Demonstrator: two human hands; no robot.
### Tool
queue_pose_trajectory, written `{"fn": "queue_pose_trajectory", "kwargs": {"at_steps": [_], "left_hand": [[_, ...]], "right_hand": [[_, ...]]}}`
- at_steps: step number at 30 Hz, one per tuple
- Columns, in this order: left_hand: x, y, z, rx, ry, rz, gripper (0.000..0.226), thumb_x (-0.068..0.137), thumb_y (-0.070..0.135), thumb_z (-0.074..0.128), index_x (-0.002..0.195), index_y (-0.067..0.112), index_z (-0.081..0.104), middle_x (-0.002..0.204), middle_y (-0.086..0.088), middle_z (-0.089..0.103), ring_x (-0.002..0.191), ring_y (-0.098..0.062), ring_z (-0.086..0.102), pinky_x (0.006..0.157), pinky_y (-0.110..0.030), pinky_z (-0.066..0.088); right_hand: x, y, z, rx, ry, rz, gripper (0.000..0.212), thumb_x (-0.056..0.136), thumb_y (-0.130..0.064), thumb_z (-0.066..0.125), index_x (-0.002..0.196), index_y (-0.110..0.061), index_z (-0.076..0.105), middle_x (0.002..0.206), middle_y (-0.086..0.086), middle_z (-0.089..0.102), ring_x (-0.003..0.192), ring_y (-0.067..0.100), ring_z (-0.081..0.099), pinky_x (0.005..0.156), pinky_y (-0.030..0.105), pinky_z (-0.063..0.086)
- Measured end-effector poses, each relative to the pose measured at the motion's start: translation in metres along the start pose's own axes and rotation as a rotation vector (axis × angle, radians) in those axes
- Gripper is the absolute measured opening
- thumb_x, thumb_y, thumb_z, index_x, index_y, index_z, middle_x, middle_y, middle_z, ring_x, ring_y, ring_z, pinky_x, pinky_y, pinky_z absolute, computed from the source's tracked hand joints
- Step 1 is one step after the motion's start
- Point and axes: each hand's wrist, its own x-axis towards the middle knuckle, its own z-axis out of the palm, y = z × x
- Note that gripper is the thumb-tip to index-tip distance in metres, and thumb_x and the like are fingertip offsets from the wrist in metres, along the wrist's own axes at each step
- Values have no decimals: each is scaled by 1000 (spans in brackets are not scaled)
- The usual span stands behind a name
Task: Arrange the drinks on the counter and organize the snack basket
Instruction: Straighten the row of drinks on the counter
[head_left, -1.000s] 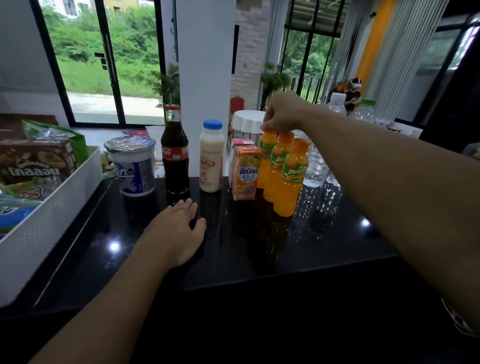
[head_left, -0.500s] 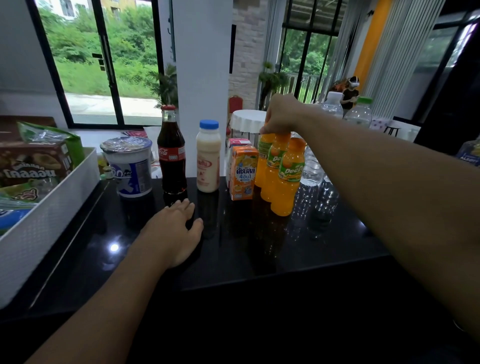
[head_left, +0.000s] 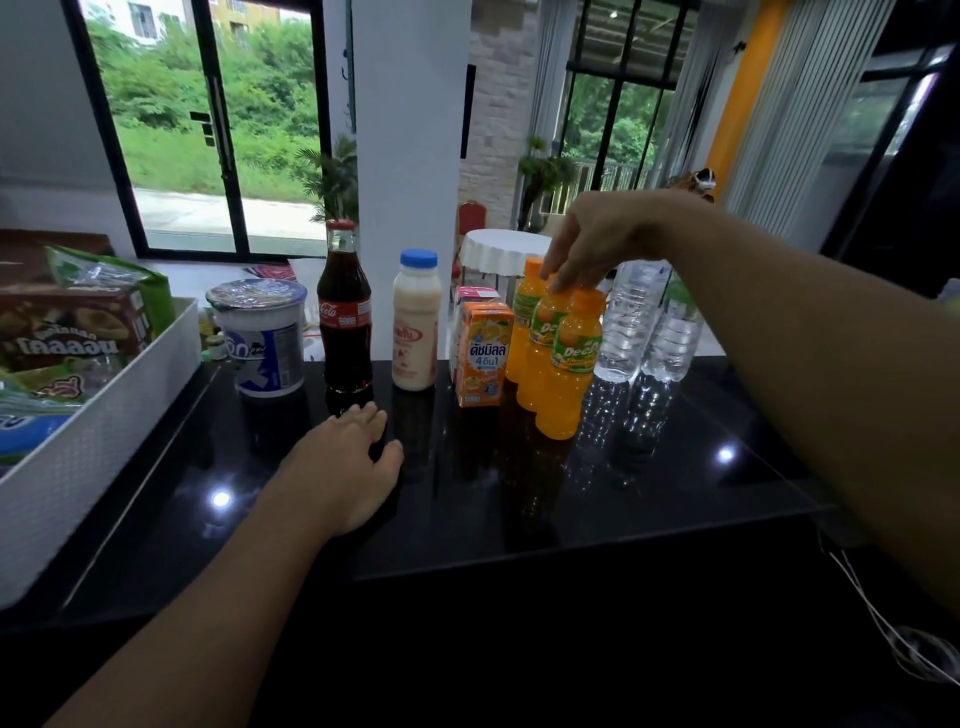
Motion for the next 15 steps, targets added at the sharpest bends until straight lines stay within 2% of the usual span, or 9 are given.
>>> {"fn": "queue_pose_trajectory", "kwargs": {"at_steps": [2, 4, 8, 13, 15], "left_hand": [[-1, 0, 0, 1, 0, -1, 60, 98, 50, 37, 153, 26, 28, 160, 9, 20, 147, -13, 16, 115, -31, 14], [-1, 0, 0, 2, 1, -3, 60, 98, 51, 36, 153, 26, 28, 160, 9, 20, 147, -13, 16, 115, -31, 15], [0, 0, -1, 2, -5, -6, 60, 98, 51, 36, 152, 26, 28, 160, 8, 20, 147, -14, 17, 115, -33, 16], [0, 0, -1, 7, 2, 2, 60, 98, 50, 37, 152, 25, 29, 160, 8, 20, 147, -13, 17, 115, -32, 16], [0, 0, 0, 3, 9, 6, 60, 98, 49, 37, 152, 24, 30, 160, 8, 21, 147, -14, 18, 115, -31, 17]], "right_hand": [[-1, 3, 4, -24, 61, -16, 29, 85, -14, 76, 112, -3, 73, 108, 11, 74, 94, 22, 71, 78, 30, 57], [-2, 3, 8, -90, 121, 0, 35, 85, -23, 77, 111, 0, 72, 106, 14, 74, 91, 24, 72, 76, 31, 58], [-3, 1, 13, -204, 214, 25, 54, 83, -42, 76, 112, 3, 70, 105, 16, 73, 91, 29, 72, 84, 41, 60], [-5, 2, 8, -101, 116, 9, 41, 83, -19, 79, 118, 0, 69, 113, 15, 72, 90, 24, 72, 64, 26, 56], [-3, 4, 9, -155, 138, 8, 37, 84, -21, 79, 113, 0, 71, 108, 14, 73, 86, 22, 72, 61, 23, 53]]}}
